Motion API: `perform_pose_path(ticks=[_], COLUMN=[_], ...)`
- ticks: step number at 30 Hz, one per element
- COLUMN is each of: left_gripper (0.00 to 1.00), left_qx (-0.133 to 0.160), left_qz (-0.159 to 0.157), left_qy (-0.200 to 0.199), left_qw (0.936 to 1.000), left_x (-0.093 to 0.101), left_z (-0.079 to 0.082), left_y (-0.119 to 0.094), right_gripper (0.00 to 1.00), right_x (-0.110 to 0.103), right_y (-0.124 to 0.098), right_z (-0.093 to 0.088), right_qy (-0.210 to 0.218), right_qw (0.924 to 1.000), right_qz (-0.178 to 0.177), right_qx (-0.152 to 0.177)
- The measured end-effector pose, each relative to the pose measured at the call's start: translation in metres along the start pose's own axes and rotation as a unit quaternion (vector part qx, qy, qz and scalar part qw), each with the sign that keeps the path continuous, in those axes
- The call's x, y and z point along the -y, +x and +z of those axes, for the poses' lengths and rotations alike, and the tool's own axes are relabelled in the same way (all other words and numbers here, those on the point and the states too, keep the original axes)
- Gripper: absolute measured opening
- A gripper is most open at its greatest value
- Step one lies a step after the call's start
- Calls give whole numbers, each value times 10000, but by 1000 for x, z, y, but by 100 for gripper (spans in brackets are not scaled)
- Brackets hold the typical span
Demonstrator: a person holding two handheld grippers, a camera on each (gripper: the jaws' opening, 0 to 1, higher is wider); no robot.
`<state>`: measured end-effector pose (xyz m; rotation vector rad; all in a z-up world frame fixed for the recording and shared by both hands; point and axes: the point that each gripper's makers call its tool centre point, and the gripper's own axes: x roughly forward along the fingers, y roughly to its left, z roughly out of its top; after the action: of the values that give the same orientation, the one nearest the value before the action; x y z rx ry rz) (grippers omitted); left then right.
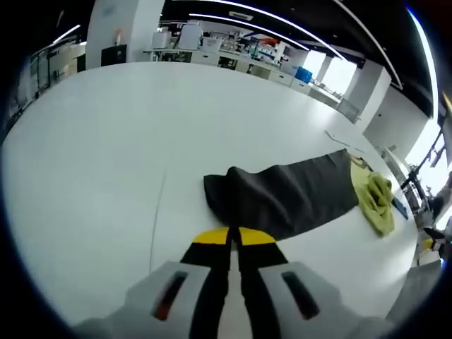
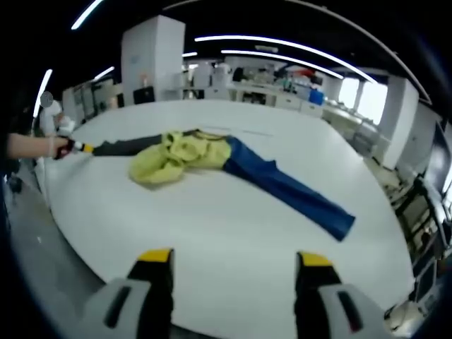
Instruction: Fold the garment on the visible template until the final outline fits inside the template.
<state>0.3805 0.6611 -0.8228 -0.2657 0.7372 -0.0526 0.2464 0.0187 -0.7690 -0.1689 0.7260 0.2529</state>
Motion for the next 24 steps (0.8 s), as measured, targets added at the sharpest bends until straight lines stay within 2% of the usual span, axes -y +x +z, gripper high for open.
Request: perform_pose_path(ticks=[2,5,10,15,18,19,24], left_gripper=[2,11,37,59,62,62,63], left_qx=[52,71,186,267,287,334,389], left_qz=[24,116,278,138,-93,-175,-440], left_qy=[75,223,272,516,525,569,682], left_qw=[10000,9997,9991,9982,9982,9977,9959], left_x=[2,4,15,46,76,77,122], left_z=[2,1,-1,-4,-10,-8,-20], left_y=[-4,-10,-28,-47,-60,-58,-68], right_gripper=[68,68,68,68,67,67,66], right_x=[0,2,4,6,6,5,9], right_y=[0,3,12,27,33,35,52], right_z=[0,0,4,8,13,15,32], right_qy=[17,-19,-10,19,17,29,-17], right_qw=[10000,9999,9994,9984,9978,9975,9955], right_qz=[10,93,316,552,649,694,910], right_qx=[29,51,110,128,140,158,256])
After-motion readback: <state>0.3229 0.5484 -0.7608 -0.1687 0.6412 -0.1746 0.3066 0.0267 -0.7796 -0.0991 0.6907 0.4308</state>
